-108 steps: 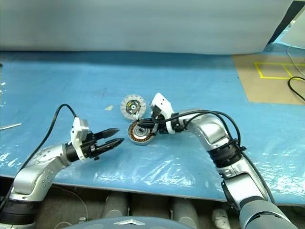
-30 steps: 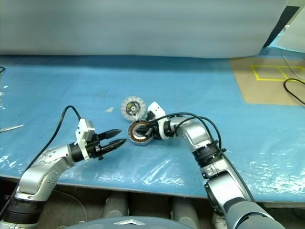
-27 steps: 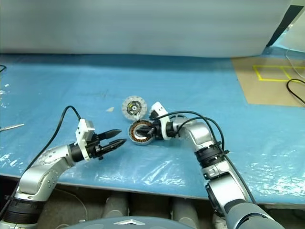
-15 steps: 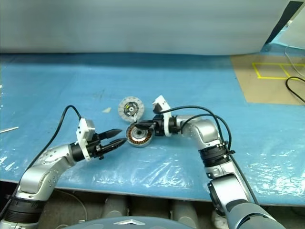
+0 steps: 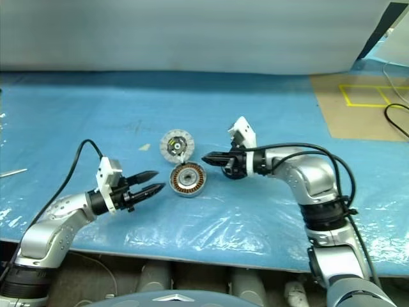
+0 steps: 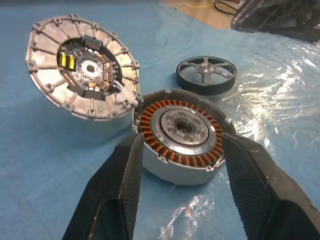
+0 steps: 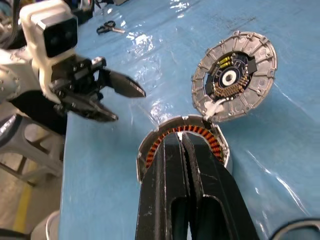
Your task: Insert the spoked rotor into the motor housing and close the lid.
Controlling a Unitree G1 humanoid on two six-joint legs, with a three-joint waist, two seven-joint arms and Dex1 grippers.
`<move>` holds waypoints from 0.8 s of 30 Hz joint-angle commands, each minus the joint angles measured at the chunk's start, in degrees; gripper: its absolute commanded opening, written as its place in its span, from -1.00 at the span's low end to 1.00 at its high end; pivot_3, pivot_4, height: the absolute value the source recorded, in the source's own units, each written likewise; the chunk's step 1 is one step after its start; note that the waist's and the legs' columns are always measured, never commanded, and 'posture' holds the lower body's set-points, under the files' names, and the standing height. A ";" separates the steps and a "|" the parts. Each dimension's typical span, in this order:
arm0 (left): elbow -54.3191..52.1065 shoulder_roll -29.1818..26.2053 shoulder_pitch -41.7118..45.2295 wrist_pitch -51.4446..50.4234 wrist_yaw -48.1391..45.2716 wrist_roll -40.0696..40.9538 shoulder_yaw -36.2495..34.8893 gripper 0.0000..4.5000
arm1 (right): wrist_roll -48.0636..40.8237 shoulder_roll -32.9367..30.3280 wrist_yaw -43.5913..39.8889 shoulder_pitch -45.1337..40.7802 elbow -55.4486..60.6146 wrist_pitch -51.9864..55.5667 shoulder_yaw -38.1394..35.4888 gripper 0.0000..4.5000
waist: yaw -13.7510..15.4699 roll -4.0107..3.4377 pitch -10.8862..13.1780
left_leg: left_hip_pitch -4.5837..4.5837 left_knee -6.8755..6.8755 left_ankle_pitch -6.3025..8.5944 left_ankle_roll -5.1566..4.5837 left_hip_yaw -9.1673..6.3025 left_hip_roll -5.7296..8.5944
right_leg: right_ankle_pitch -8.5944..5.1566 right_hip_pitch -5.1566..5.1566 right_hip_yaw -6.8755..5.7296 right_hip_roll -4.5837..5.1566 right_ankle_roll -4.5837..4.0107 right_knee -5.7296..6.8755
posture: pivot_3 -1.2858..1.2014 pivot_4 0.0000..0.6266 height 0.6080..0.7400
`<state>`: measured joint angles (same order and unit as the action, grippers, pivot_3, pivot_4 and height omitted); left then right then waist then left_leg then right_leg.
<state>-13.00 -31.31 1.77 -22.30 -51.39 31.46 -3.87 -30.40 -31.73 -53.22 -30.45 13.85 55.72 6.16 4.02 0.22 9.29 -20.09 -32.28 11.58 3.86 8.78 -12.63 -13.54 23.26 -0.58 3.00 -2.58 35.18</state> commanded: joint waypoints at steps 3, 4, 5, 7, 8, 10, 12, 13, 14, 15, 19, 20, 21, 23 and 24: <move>0.72 0.66 2.37 0.83 -1.64 0.11 0.87 0.15 | 4.85 -9.07 -4.38 -1.96 1.34 -6.71 3.13 -0.46 | -0.03 -0.01 0.01 | -0.01 -0.03 0.00 0.00 0.02 0.02 | 0.00 0.00 0.05 0.00 0.00 -0.05 | 0.03 -0.52 1.00; 0.95 0.85 2.67 0.89 -1.83 0.07 1.12 0.15 | 5.74 -10.73 -6.29 -2.60 1.37 -8.37 4.30 -0.28 | -0.04 -0.01 0.01 | -0.01 -0.04 0.00 0.00 0.03 0.03 | 0.00 0.00 0.05 0.00 0.00 -0.04 | 0.03 -0.52 1.00; 1.04 0.97 2.81 0.95 -2.02 -0.02 1.42 0.15 | 5.87 -11.52 -7.55 -3.83 0.73 -8.90 4.81 -0.15 | -0.10 -0.01 0.01 | -0.01 -0.04 0.00 -0.01 0.03 0.01 | 0.00 0.00 0.04 0.00 0.00 -0.04 | 0.03 -0.52 1.00; 0.98 1.10 2.92 0.87 -2.26 0.02 1.82 0.15 | 6.08 -11.97 -9.31 -6.32 -1.29 -9.62 5.51 0.17 | -0.34 -0.01 0.01 | 0.00 -0.04 0.00 -0.01 0.05 0.00 | 0.00 0.02 0.07 -0.01 0.00 -0.02 | 0.03 -0.52 1.00; 0.86 1.19 2.89 0.81 -2.27 0.08 1.89 0.15 | 6.30 -12.15 -10.53 -7.66 -2.42 -10.07 6.13 0.34 | -0.34 -0.01 0.01 | 0.01 -0.04 0.00 -0.02 0.06 0.00 | 0.00 0.02 0.08 -0.02 -0.01 0.01 | 0.03 -0.52 1.00; 0.61 1.33 2.79 0.95 -2.27 -0.01 2.00 0.15 | 7.38 -12.65 -13.63 -10.41 -4.88 -11.14 8.32 0.61 | -0.25 -0.01 0.01 | -0.01 -0.05 0.00 -0.02 0.06 -0.01 | -0.01 0.03 0.07 -0.02 -0.02 0.02 | 0.03 -0.52 1.00; 0.34 1.48 2.63 0.93 -2.21 -0.02 2.02 0.15 | 9.20 -13.26 -17.07 -12.94 -7.20 -13.33 10.95 0.61 | -0.15 -0.01 0.01 | -0.03 -0.10 0.00 -0.03 0.06 0.00 | -0.01 0.02 0.07 -0.01 -0.02 0.04 | 0.03 -0.52 1.00; 0.22 1.56 2.49 0.93 -2.14 -0.05 2.07 0.15 | 10.82 -12.85 -18.17 -14.87 -9.54 -14.63 12.62 0.61 | -0.13 -0.01 0.01 | -0.05 -0.12 0.00 -0.03 0.06 0.00 | -0.01 0.02 0.07 -0.01 -0.02 0.04 | 0.03 -0.52 1.00; 0.06 1.62 2.28 0.95 -2.07 -0.08 2.09 0.15 | 12.45 -12.31 -19.22 -16.85 -12.07 -15.66 14.37 0.61 | -0.14 -0.01 0.01 | -0.05 -0.13 0.00 -0.03 0.06 -0.01 | -0.01 0.02 0.06 -0.01 -0.02 0.04 | 0.03 -0.52 1.00; -0.21 1.77 2.03 0.94 -1.90 -0.14 2.20 0.15 | 14.34 -11.85 -20.95 -18.87 -15.01 -17.69 16.36 0.61 | -0.17 -0.01 0.01 | -0.06 -0.16 0.00 -0.03 0.06 -0.01 | -0.01 0.03 0.07 0.00 -0.03 0.07 | 0.03 -0.52 1.00; -1.35 2.40 1.19 0.84 -1.09 -0.41 2.62 0.15 | 20.65 -8.42 -25.65 -26.30 -29.67 -24.08 21.62 0.61 | -0.23 -0.01 0.01 | -0.08 -0.29 0.01 -0.05 0.07 -0.07 | -0.04 0.07 0.04 -0.01 -0.08 0.26 | 0.03 -0.52 1.00; -1.60 2.54 0.91 0.94 -0.85 -0.53 2.72 0.15 | 22.52 -7.26 -26.06 -28.20 -33.95 -25.38 22.64 0.61 | -0.32 -0.01 0.01 | -0.09 -0.33 0.01 -0.05 0.07 -0.08 | -0.05 0.09 0.04 0.00 -0.09 0.31 | 0.03 -0.52 1.00; -1.93 2.67 0.55 1.00 -0.55 -0.57 2.79 0.15 | 24.33 -6.03 -26.39 -30.13 -38.22 -26.57 23.57 0.61 | -0.30 -0.01 0.01 | -0.12 -0.39 0.01 -0.05 0.07 -0.08 | -0.05 0.13 0.04 0.00 -0.10 0.37 | 0.03 -0.52 1.00; -2.83 2.88 -0.55 1.17 -0.07 -0.59 2.99 0.15 | 26.92 -4.31 -27.61 -32.89 -43.83 -27.17 24.99 0.61 | -0.30 -0.01 0.01 | -0.19 -0.47 0.01 -0.05 0.07 -0.10 | -0.06 0.17 0.03 0.00 -0.11 0.44 | 0.03 -0.52 1.00; -3.31 2.99 -1.05 1.09 0.18 -0.51 3.06 0.15 | 27.60 -3.84 -28.76 -33.66 -45.32 -27.10 25.35 0.61 | -0.25 -0.01 0.01 | -0.23 -0.48 0.01 -0.05 0.07 -0.10 | -0.06 0.19 0.03 0.00 -0.11 0.44 | 0.03 -0.52 1.00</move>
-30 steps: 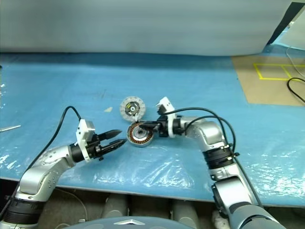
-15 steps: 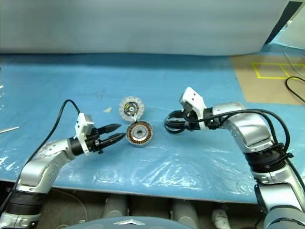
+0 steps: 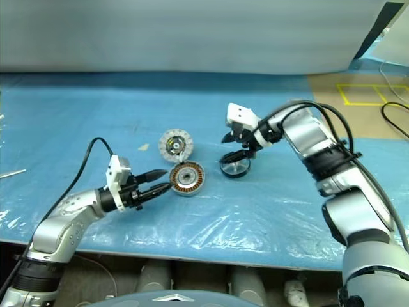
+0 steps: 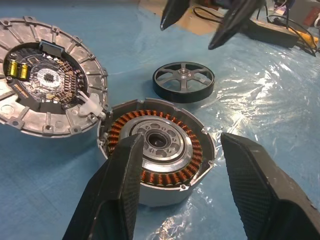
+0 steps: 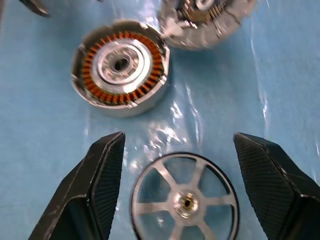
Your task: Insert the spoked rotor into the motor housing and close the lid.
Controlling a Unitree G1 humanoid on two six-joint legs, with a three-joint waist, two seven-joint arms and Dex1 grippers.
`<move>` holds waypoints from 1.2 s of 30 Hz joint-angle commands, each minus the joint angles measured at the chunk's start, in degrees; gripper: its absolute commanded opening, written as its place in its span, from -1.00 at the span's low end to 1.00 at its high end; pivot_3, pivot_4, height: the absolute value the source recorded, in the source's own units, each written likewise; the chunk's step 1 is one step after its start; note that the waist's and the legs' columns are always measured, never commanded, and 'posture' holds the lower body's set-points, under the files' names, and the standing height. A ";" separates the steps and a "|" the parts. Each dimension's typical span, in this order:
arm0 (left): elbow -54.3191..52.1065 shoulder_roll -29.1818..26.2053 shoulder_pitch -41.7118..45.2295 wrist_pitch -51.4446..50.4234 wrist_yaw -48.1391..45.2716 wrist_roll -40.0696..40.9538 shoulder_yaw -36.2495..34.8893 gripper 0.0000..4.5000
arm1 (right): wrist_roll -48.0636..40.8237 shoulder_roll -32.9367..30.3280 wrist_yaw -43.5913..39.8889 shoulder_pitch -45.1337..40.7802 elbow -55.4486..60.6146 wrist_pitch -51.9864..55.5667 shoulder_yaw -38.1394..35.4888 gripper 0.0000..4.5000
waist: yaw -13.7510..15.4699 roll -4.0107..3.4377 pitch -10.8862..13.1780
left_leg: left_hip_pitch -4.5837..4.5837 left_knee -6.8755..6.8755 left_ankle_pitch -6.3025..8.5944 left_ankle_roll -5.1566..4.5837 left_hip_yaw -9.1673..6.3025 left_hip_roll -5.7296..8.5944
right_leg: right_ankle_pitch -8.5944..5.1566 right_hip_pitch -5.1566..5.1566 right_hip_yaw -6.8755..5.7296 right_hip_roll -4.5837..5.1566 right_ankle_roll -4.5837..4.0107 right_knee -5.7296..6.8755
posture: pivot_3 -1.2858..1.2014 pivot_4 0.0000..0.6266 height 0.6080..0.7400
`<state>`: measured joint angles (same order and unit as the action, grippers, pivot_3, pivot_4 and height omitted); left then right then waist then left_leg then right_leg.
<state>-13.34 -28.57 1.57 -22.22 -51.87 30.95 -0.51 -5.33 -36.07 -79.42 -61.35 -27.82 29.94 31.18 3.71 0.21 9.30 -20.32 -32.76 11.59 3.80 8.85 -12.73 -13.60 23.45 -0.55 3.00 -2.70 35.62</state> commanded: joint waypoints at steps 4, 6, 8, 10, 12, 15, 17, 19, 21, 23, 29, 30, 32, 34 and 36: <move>-5.28 0.03 -3.24 -0.61 1.10 1.21 -0.22 0.15 | 4.55 0.74 -6.95 -3.67 -5.12 -1.64 1.04 0.61 | 0.27 0.00 0.00 | -0.34 -0.11 -0.01 -0.05 -0.03 -0.05 | 0.00 0.20 -0.10 0.00 -0.02 0.05 | 0.03 -0.52 1.00; -5.64 0.08 -3.88 -0.24 1.24 1.17 -0.45 0.15 | 6.01 -0.10 -8.99 -3.50 -4.83 -5.49 1.17 0.61 | 0.24 0.00 0.00 | -0.77 -0.26 -0.12 -0.23 -0.06 -0.07 | 0.02 0.57 -0.13 0.00 -0.02 0.16 | 0.03 -0.52 1.00; -5.69 -0.04 -4.09 -0.20 1.17 1.14 -0.51 0.15 | 7.62 -1.23 -10.55 -3.03 -4.90 -11.71 1.17 0.61 | 0.24 0.00 0.00 | -0.88 -0.32 -0.12 -0.25 -0.06 -0.09 | 0.03 0.69 -0.15 0.00 -0.02 0.24 | 0.03 -0.52 1.00; -5.16 0.08 -3.80 0.62 1.31 0.39 -0.42 0.15 | 8.65 -1.82 -11.27 -2.99 -6.04 -18.64 0.68 0.61 | 0.23 0.01 0.00 | -0.87 -0.34 -0.11 -0.26 -0.07 -0.11 | 0.03 0.70 -0.17 0.00 -0.02 0.28 | 0.03 -0.52 1.00; -4.88 0.19 -3.43 0.79 1.40 0.20 -0.29 0.15 | 10.87 -1.87 -9.88 -4.34 -9.16 -27.29 0.69 0.61 | 0.17 0.01 0.00 | -0.84 -0.39 -0.05 -0.36 -0.06 -0.11 | 0.02 0.69 -0.16 0.00 -0.03 0.28 | 0.03 -0.52 1.00; -4.58 0.40 -2.92 0.90 1.67 0.04 -0.04 0.15 | 13.96 -1.30 -8.73 -7.79 -15.88 -38.85 0.73 0.61 | -0.09 0.00 0.00 | -0.84 -0.48 -0.04 -0.40 -0.04 -0.10 | 0.03 0.72 -0.10 0.01 -0.04 0.34 | 0.03 -0.52 1.00; -4.55 0.48 -2.84 0.92 1.72 0.00 0.10 0.15 | 16.19 -1.27 -9.58 -9.77 -20.24 -46.27 1.39 0.61 | -0.40 0.01 0.00 | -0.84 -0.53 -0.02 -0.43 -0.03 -0.10 | 0.03 0.75 -0.09 0.01 -0.05 0.42 | 0.03 -0.52 1.00; -4.44 0.60 -2.87 1.01 1.74 -0.27 0.48 0.15 | 17.77 1.00 -9.57 -12.04 -24.93 -50.46 1.72 0.61 | -0.94 0.01 0.00 | -0.83 -0.54 -0.01 -0.45 -0.03 -0.10 | 0.03 0.74 -0.09 0.01 -0.05 0.45 | 0.03 -0.52 1.00; -4.47 0.68 -2.96 1.09 1.83 -0.45 0.75 0.15 | 19.49 3.06 -8.82 -13.72 -28.84 -53.36 1.86 0.61 | -1.25 0.01 0.00 | -0.83 -0.57 -0.04 -0.56 -0.03 -0.10 | 0.02 0.74 -0.09 0.01 -0.06 0.49 | 0.03 -0.52 1.00; -4.68 0.80 -3.04 0.98 2.00 -0.42 0.85 0.15 | 20.12 4.97 -9.97 -14.87 -31.73 -54.12 1.41 0.61 | -1.45 0.01 0.00 | -0.84 -0.58 -0.05 -0.58 -0.03 -0.10 | 0.02 0.76 -0.08 0.01 -0.06 0.52 | 0.03 -0.52 1.00; -5.93 0.86 -4.58 0.80 2.63 -0.39 0.53 0.15 | 20.83 9.68 -12.12 -16.20 -35.94 -54.09 0.48 0.61 | -1.39 -0.01 0.01 | -0.94 -0.71 -0.05 -0.61 -0.04 -0.15 | -0.21 1.03 -0.15 0.04 -0.45 1.11 | 0.03 -0.52 1.00; -6.28 0.84 -5.04 0.85 2.79 -0.44 0.51 0.15 | 21.64 10.03 -11.29 -16.29 -36.55 -54.45 0.85 0.61 | -1.38 -0.01 0.01 | -0.94 -0.71 -0.05 -0.61 -0.04 -0.16 | -0.22 1.04 -0.16 0.03 -0.47 1.13 | 0.03 -0.52 1.00; -6.84 0.81 -5.71 0.90 3.02 -0.45 0.50 0.15 | 22.62 10.56 -10.85 -16.42 -37.56 -54.84 1.10 0.61 | -1.38 -0.01 0.01 | -0.95 -0.72 -0.05 -0.61 -0.05 -0.15 | -0.22 1.03 -0.16 0.04 -0.47 1.12 | 0.03 -0.52 1.00; -7.32 0.85 -6.27 0.84 3.39 -0.36 0.42 0.15 | 23.53 10.65 -11.06 -16.41 -38.17 -55.49 1.20 0.61 | -1.33 -0.01 0.01 | -0.98 -0.77 -0.05 -0.61 -0.05 -0.15 | -0.23 1.03 -0.16 0.05 -0.47 1.12 | 0.03 -0.52 1.00; -7.66 0.94 -6.66 0.80 3.76 -0.27 0.32 0.15 | 24.58 10.55 -11.08 -16.37 -38.66 -56.86 1.37 0.61 | -1.28 -0.02 0.01 | -1.01 -0.81 -0.05 -0.61 -0.06 -0.14 | -0.23 1.03 -0.17 0.06 -0.48 1.12 | 0.03 -0.52 1.00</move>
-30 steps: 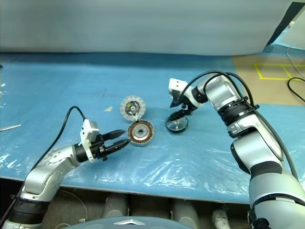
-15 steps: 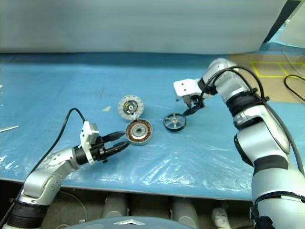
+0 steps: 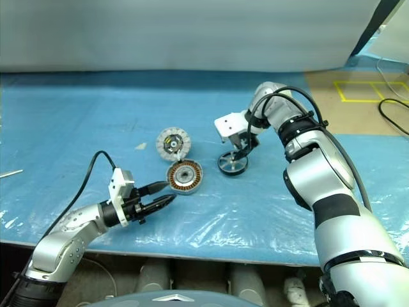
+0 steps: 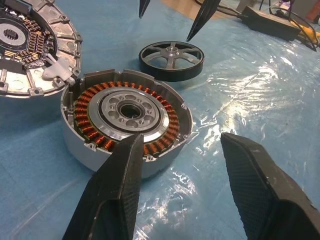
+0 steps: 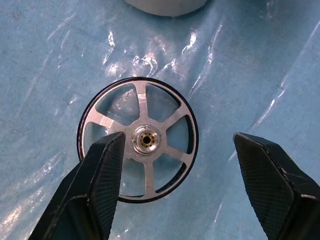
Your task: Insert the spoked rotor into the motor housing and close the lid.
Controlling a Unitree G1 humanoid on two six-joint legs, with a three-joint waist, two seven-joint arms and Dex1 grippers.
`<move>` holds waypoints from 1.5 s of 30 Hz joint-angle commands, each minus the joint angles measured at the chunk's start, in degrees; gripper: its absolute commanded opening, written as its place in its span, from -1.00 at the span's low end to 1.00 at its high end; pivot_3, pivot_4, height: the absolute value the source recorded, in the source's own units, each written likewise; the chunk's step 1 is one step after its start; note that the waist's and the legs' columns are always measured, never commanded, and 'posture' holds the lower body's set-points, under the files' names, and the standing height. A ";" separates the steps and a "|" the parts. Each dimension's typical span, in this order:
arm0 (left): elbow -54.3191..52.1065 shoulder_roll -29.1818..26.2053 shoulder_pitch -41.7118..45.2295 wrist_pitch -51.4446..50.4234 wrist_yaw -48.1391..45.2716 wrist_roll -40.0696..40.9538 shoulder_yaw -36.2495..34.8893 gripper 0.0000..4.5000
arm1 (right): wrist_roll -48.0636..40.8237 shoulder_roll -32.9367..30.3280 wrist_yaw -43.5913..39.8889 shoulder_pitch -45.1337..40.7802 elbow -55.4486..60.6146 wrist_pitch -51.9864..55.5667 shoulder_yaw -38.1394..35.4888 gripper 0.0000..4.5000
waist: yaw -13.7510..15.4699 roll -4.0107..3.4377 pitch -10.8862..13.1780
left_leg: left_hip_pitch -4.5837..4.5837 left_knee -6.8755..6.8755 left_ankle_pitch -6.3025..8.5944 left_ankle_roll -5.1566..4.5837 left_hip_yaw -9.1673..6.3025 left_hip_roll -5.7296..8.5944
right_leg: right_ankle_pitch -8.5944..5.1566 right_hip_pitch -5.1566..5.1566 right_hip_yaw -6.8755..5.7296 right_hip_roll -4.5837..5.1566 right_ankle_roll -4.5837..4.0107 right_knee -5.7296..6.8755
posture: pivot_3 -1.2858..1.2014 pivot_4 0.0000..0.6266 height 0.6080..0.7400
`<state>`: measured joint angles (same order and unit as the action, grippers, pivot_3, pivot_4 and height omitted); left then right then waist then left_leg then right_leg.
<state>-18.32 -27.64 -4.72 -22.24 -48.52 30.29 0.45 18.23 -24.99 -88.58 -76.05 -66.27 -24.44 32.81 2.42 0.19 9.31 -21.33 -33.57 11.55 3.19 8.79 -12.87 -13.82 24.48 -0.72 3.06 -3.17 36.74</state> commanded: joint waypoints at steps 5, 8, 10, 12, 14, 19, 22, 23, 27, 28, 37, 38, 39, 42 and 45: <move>-2.47 0.18 -0.63 1.23 0.70 0.10 -0.40 0.15 | 2.79 -0.02 -1.41 -1.47 -1.13 -3.99 -0.18 0.61 | -0.06 0.00 0.00 | -0.01 -0.08 0.00 0.00 0.00 -0.01 | 0.00 0.00 0.00 0.00 0.00 0.01 | 0.03 -0.52 1.00; -2.09 0.29 -0.54 1.51 0.64 -0.02 -0.30 0.15 | 2.80 0.29 -2.51 -1.12 -1.27 -4.25 -0.78 0.61 | -0.07 0.00 0.00 | -0.01 -0.09 0.00 -0.01 0.00 -0.02 | 0.00 0.00 0.00 0.00 0.00 0.03 | 0.03 -0.52 1.00; -1.77 0.33 -0.47 1.69 0.53 -0.10 -0.26 0.15 | 2.85 0.50 -2.81 -0.66 -1.21 -4.35 -0.89 0.61 | -0.10 0.00 0.00 | -0.01 -0.10 0.00 -0.01 0.00 -0.01 | 0.00 0.00 0.00 0.00 0.00 0.03 | 0.03 -0.52 1.00; -1.43 0.39 -0.40 1.93 0.43 -0.23 -0.21 0.15 | 3.06 0.73 -2.49 0.01 -1.06 -4.53 -0.78 0.61 | -0.09 0.00 0.00 | -0.01 -0.10 0.00 -0.01 0.00 -0.02 | 0.00 0.00 0.00 0.00 0.00 0.03 | 0.03 -0.52 1.00; -1.24 0.39 -0.29 2.06 0.40 -0.30 -0.17 0.15 | 3.06 1.02 -2.40 0.64 -0.76 -4.46 -0.76 0.61 | -0.08 0.00 0.00 | -0.01 -0.10 0.00 -0.01 0.00 -0.02 | 0.00 0.00 0.00 0.00 0.00 0.03 | 0.03 -0.52 1.00; -0.91 0.34 -0.36 2.37 0.24 -0.51 0.15 0.15 | 3.63 1.11 -2.58 2.05 -0.05 -4.79 -0.30 0.61 | -0.07 0.00 0.00 | -0.02 -0.11 0.00 -0.02 0.00 -0.02 | 0.00 0.00 0.00 0.00 0.00 0.03 | 0.03 -0.52 1.00; -0.80 0.40 -0.30 2.47 0.31 -0.61 0.19 0.15 | 4.06 0.76 -3.13 2.97 0.27 -5.00 -0.12 0.61 | -0.07 0.00 0.00 | -0.02 -0.11 0.00 -0.02 0.00 -0.02 | 0.00 0.00 0.00 0.00 0.00 0.03 | 0.03 -0.52 1.00; -0.80 0.42 -0.32 2.47 0.33 -0.59 0.19 0.15 | 4.19 0.65 -3.29 3.22 0.37 -5.05 -0.13 0.61 | -0.08 0.00 0.00 | -0.02 -0.11 0.00 -0.02 0.00 -0.02 | 0.00 0.00 0.00 0.00 0.00 0.03 | 0.03 -0.52 1.00; -0.73 0.41 -0.49 2.80 0.38 -0.73 0.29 0.15 | 4.70 0.38 -3.05 3.72 0.49 -5.06 -0.16 0.61 | -0.07 0.00 0.00 | -0.02 -0.11 0.00 -0.02 0.00 -0.02 | 0.00 0.00 0.00 0.00 0.00 0.04 | 0.03 -0.52 1.00; -0.65 0.46 -0.43 2.80 0.41 -0.73 0.30 0.15 | 4.76 0.39 -3.06 3.71 0.42 -4.94 -0.20 0.61 | -0.08 0.00 0.00 | -0.02 -0.11 0.00 -0.02 0.00 -0.02 | 0.00 0.00 0.00 0.00 0.00 0.04 | 0.03 -0.52 1.00; -0.02 0.65 0.19 3.13 0.39 -1.18 0.38 0.15 | 4.85 0.63 -2.79 3.61 0.56 -4.45 -0.51 -0.42 | -0.09 0.00 0.00 | 0.01 -0.12 0.00 -0.03 0.00 -0.02 | 0.00 -0.02 0.00 0.00 0.00 0.04 | 0.03 -0.52 1.00; 0.07 0.67 0.28 3.12 0.35 -1.21 0.36 0.15 | 4.84 0.65 -2.83 3.63 0.64 -4.39 -0.51 -0.42 | -0.09 0.00 0.00 | 0.01 -0.12 0.00 -0.03 0.00 -0.02 | 0.00 -0.01 0.00 0.00 0.00 0.04 | 0.03 -0.52 1.00; 0.12 0.73 0.33 3.09 0.38 -1.24 0.35 0.15 | 4.95 0.63 -2.68 3.66 0.75 -4.30 -0.44 -0.42 | -0.09 0.00 0.00 | 0.02 -0.12 0.00 -0.03 0.00 -0.02 | 0.00 -0.01 0.00 0.00 0.00 0.05 | 0.03 -0.52 1.00; 0.27 0.83 0.47 3.05 0.40 -1.27 0.30 0.15 | 4.35 1.01 -2.77 3.46 1.05 -3.20 -0.98 -0.42 | -0.09 0.00 0.00 | 0.01 -0.12 0.00 -0.03 0.00 -0.02 | 0.00 -0.01 0.00 0.00 0.00 0.05 | 0.03 -0.52 1.00; 0.05 0.71 0.40 3.06 0.38 -1.02 -0.18 0.15 | 3.90 1.25 -1.82 2.94 1.54 -2.35 -1.69 -0.42 | -0.09 0.00 0.00 | 0.01 -0.12 0.00 -0.03 0.00 -0.02 | 0.00 -0.01 0.01 0.00 0.00 0.05 | 0.03 -0.52 1.00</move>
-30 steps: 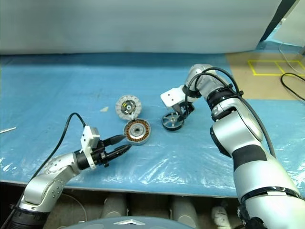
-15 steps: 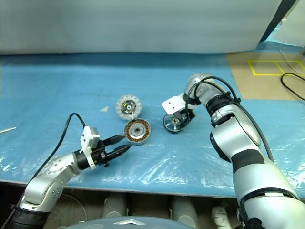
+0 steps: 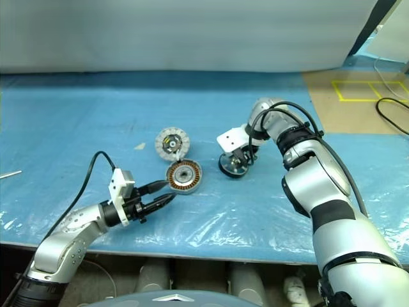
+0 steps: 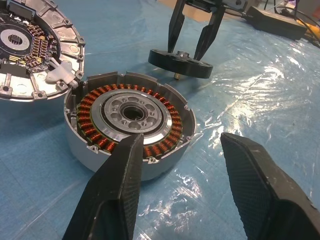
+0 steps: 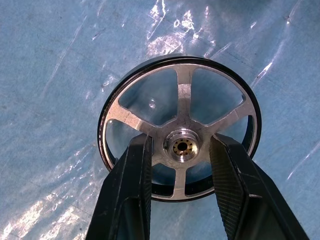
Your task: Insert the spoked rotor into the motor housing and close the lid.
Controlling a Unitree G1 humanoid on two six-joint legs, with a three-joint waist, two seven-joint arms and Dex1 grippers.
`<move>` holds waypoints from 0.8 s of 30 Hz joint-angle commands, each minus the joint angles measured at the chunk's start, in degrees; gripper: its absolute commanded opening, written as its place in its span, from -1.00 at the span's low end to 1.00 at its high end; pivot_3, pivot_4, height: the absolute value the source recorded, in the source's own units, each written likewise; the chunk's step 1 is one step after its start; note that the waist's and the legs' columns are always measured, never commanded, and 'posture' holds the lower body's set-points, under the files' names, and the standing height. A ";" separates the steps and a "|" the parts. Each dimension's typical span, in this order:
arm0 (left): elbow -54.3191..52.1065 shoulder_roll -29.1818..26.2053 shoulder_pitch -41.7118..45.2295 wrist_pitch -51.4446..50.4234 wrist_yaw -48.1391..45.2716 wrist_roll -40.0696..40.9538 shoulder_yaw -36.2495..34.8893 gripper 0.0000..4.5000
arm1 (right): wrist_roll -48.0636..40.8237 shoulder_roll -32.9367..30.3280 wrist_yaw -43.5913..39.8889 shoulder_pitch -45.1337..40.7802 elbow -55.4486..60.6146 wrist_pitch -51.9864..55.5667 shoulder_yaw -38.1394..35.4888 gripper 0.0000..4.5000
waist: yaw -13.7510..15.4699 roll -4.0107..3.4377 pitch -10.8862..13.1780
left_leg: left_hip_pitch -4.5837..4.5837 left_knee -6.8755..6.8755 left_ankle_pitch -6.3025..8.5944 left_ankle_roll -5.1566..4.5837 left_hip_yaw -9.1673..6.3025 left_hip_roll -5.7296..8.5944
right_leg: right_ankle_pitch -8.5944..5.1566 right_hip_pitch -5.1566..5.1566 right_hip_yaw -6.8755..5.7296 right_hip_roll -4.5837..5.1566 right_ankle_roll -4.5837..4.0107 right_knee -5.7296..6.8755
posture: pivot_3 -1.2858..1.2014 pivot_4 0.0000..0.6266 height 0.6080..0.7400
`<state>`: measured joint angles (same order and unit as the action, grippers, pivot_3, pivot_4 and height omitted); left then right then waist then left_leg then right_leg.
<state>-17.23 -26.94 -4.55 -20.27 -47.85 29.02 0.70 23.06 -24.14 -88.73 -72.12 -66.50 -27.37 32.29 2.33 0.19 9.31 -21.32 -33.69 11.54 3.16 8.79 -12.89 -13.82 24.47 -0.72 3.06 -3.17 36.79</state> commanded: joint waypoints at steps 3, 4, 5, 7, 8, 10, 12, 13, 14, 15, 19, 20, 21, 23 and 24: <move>-1.44 -0.75 0.26 1.58 -0.63 0.50 -1.70 0.15 | -3.54 -0.05 -3.33 -1.51 4.28 1.09 -2.18 -0.42 | -0.01 -0.01 0.01 | -0.01 0.00 0.00 0.00 0.00 0.00 | 0.00 0.01 0.00 0.00 0.00 0.00 | 0.03 -0.52 1.00; -1.47 -1.06 0.38 1.66 -0.71 0.51 -2.09 0.15 | -4.82 -0.21 -3.62 -1.68 5.23 1.52 -2.09 -0.42 | -0.01 -0.01 0.01 | -0.01 0.00 0.00 0.00 0.00 0.00 | 0.00 0.01 0.00 0.00 0.00 0.00 | 0.03 -0.52 1.00; -1.61 -1.43 0.55 1.52 -0.84 0.79 -2.59 0.15 | -6.38 -0.61 -3.72 -1.77 6.74 1.99 -1.71 -0.42 | 0.00 -0.01 0.01 | -0.01 0.01 0.00 0.00 0.00 0.00 | 0.00 0.01 0.00 0.00 0.00 0.00 | 0.03 -0.52 1.00; -1.73 -2.46 0.77 1.38 -1.38 1.42 -3.73 0.15 | -12.64 -2.71 -3.77 -1.30 14.03 5.55 0.85 -0.42 | 0.03 -0.01 0.01 | -0.01 0.01 0.00 0.00 0.00 -0.01 | 0.00 0.02 0.00 -0.01 0.00 0.00 | 0.03 -0.52 1.00; -1.69 -2.96 0.87 1.36 -1.67 1.59 -4.13 0.15 | -16.62 -4.28 -3.77 -0.72 19.33 8.10 2.49 -0.42 | 0.05 -0.01 0.05 | -0.02 0.01 0.00 0.00 0.00 -0.01 | 0.00 0.02 -0.01 -0.01 0.00 0.00 | 0.03 -0.52 1.00; -1.49 -3.53 1.03 1.52 -2.12 1.59 -4.36 0.15 | -22.26 -7.03 -3.77 0.37 27.49 12.16 5.23 -0.42 | 0.16 0.01 0.08 | -0.04 0.01 -0.01 -0.01 -0.01 0.00 | 0.00 0.03 0.00 -0.01 0.00 -0.01 | 0.03 -0.52 1.00; -1.39 -3.82 1.26 1.53 -2.53 1.78 -4.40 0.15 | -26.31 -9.64 -3.77 1.37 34.19 15.33 7.66 -0.42 | 0.26 0.02 0.07 | -0.04 0.02 -0.01 -0.01 -0.01 0.02 | 0.00 0.02 0.00 -0.01 0.01 -0.03 | 0.03 -0.52 1.00; -1.30 -3.88 1.41 1.50 -2.68 1.85 -4.43 0.15 | -27.65 -10.57 -3.77 1.65 36.42 16.52 8.54 -0.42 | 0.28 0.03 0.07 | -0.01 0.02 0.00 0.00 -0.01 0.01 | 0.00 0.00 0.01 -0.01 0.01 -0.04 | 0.03 -0.52 1.00; -1.23 -3.93 1.63 1.39 -2.78 1.95 -4.56 0.15 | -28.64 -11.30 -3.77 1.99 38.56 17.25 9.27 -0.42 | 0.30 0.03 0.07 | -0.02 0.03 0.00 0.00 -0.01 0.02 | 0.00 0.00 0.01 -0.01 0.01 -0.04 | 0.03 -0.52 1.00; -1.22 -4.14 1.79 1.28 -2.91 2.01 -4.82 0.15 | -29.45 -11.41 -3.77 2.40 40.74 18.51 9.77 -0.42 | 0.25 0.03 0.07 | -0.02 0.02 0.00 0.01 -0.01 0.02 | 0.00 0.00 0.01 -0.01 0.01 -0.04 | 0.03 -0.52 1.00; -1.78 -5.96 1.13 1.23 -4.28 2.26 -5.94 0.15 | -29.63 -9.88 -3.77 3.41 44.46 20.41 10.49 -0.42 | 0.00 0.05 0.08 | 0.01 0.02 0.00 0.02 -0.02 0.01 | 0.01 0.00 0.03 -0.02 0.02 -0.02 | 0.03 -0.52 1.00; -1.85 -6.29 1.01 1.23 -4.51 2.28 -6.11 0.15 | -29.23 -8.95 -3.77 3.42 44.20 20.43 10.30 -0.42 | -0.12 0.05 0.08 | 0.03 0.02 0.01 0.04 -0.01 0.01 | 0.01 0.00 0.05 -0.03 0.02 -0.01 | 0.03 -0.52 1.00; -1.89 -6.46 0.99 1.25 -4.58 2.27 -6.21 0.15 | -28.56 -7.83 -3.77 3.37 43.57 20.49 9.97 -0.42 | -0.13 0.05 0.08 | 0.04 0.02 0.04 0.10 -0.01 0.01 | 0.01 0.00 0.06 -0.04 0.02 -0.01 | 0.03 -0.52 1.00; -2.18 -6.53 1.00 1.16 -4.37 2.32 -6.43 0.15 | -26.94 -5.66 -3.75 3.15 41.75 19.85 9.10 -0.42 | -0.12 0.05 0.08 | 0.06 0.04 0.10 0.20 -0.01 0.01 | 0.01 0.00 0.07 -0.04 0.02 -0.01 | 0.03 -0.52 1.00; -2.46 -6.46 0.94 1.07 -4.12 2.38 -6.51 0.15 | -26.31 -4.69 -3.67 2.92 40.74 19.39 8.76 -0.42 | -0.10 0.05 0.08 | 0.05 0.03 0.10 0.20 -0.01 0.01 | 0.01 0.00 0.07 -0.04 0.02 -0.01 | 0.03 -0.52 1.00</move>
<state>-17.41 -33.17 -3.36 -19.79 -51.95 30.36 -4.51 -3.88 -29.60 -89.66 -68.14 -25.25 -7.37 43.28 2.23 0.24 9.39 -21.28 -33.66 11.64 3.36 8.78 -12.87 -13.81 24.47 -0.65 3.02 -3.15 36.78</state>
